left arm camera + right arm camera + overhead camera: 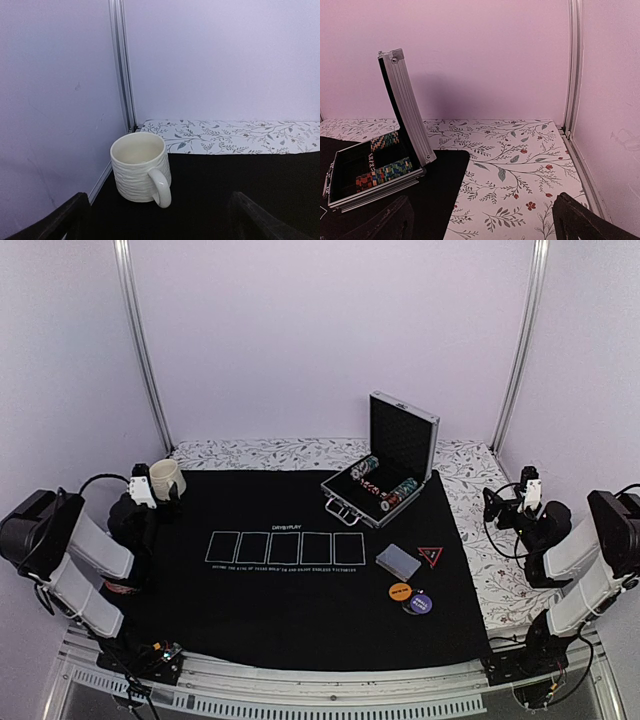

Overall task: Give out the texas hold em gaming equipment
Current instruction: Move the big blind button to the poker table mat.

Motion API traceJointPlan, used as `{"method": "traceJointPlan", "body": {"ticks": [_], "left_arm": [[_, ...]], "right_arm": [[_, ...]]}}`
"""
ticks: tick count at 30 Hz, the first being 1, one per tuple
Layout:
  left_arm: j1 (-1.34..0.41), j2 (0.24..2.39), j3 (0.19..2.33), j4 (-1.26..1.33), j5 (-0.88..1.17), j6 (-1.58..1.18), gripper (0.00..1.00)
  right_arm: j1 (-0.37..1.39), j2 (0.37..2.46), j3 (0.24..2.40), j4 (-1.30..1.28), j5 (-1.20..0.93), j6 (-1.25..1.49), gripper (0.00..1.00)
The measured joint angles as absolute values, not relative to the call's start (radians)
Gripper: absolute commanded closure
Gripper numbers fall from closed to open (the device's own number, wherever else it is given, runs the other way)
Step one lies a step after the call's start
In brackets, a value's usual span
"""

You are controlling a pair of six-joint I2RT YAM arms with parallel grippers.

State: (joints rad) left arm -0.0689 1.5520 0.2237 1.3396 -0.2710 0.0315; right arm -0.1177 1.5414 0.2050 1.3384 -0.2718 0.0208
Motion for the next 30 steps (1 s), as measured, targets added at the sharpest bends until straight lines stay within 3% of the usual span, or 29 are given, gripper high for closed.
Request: {"method": "traceJointPlan", "body": {"ticks": [8, 14, 21, 25, 30], "left_arm": [[-0.080, 1.312, 0.395, 1.008, -0.358, 0.003, 0.02], [-0.193, 1.117, 0.554, 0.790, -0.376, -0.006, 0.02], [-0.332, 1.059, 0.952, 0.390, -0.179, -0.076, 0.02], [-0.425, 1.071, 1.047, 0.223, -0.054, -0.083, 0.02], [-0.576, 1.157, 1.097, 0.015, 0.048, -0.071, 0.02]], "right_arm": [[-0.116, 1.522, 0.211, 1.309, -0.249, 0.022, 0.01], [-0.114, 1.250, 0.253, 1.111, -0.229, 0.047, 0.01], [-0.112, 1.093, 0.508, 0.897, -0.542, 0.183, 0.01], [-0.074, 1.089, 0.585, 0.807, -0.672, 0.264, 0.01], [0.101, 1.060, 0.659, 0.563, -0.676, 0.260, 0.01]]}}
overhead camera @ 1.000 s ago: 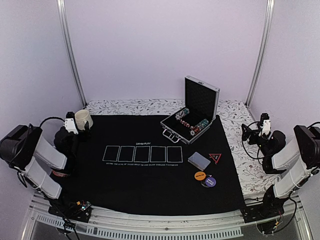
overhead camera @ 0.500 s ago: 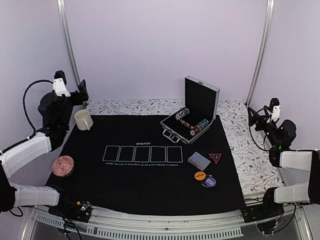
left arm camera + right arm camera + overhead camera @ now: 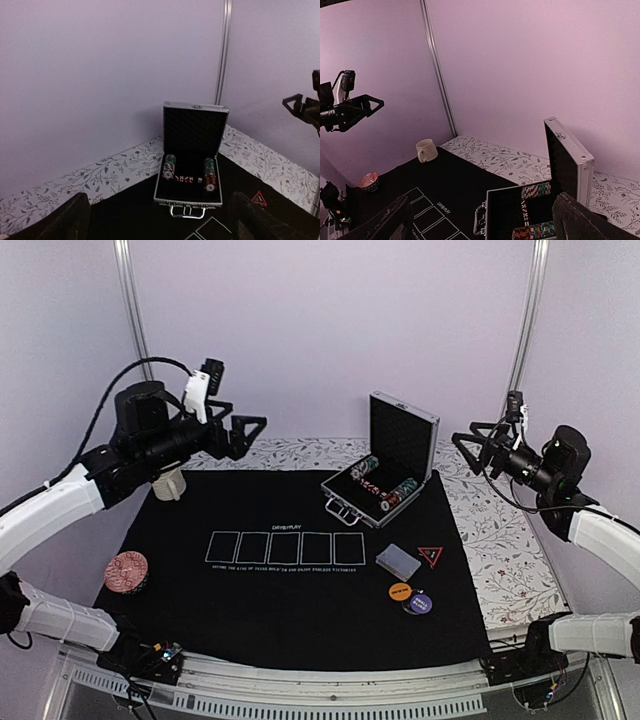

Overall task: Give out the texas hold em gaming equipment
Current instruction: Move the big blind button to the poker table mat.

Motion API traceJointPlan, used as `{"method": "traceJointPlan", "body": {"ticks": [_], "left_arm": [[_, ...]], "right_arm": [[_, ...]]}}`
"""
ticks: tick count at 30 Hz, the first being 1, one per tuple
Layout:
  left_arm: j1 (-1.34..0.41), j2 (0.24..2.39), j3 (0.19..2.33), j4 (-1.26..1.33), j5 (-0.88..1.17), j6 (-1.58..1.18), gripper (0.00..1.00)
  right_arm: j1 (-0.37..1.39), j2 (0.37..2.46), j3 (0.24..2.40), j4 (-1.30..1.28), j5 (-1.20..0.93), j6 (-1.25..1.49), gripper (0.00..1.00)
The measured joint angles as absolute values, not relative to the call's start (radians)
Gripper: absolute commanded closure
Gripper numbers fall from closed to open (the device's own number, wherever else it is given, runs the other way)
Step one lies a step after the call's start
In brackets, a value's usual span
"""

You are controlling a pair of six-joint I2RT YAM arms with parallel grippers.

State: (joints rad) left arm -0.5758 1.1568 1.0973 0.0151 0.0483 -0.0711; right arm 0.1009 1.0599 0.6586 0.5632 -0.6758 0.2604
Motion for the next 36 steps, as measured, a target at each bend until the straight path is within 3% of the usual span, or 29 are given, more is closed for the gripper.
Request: {"method": "traceJointPlan", "body": {"ticks": [8, 22, 36], "left_arm": [[-0.748, 1.317, 1.097, -0.187, 0.109, 0.007, 0.02], [-0.788, 1.419, 1.096, -0.191, 0.084, 0.060, 0.02], [-0.788, 1.398, 1.024, -0.149, 0.014, 0.063, 0.02]], "right_arm": [[0.379, 1.057, 0.852, 0.120, -0.446, 0.147, 0.01], [0.644, 1.306, 1.066, -0.393, 0.104, 0.162, 0.01], [0.686, 1.536, 1.201, -0.664, 0.052, 0.186, 0.01]]}}
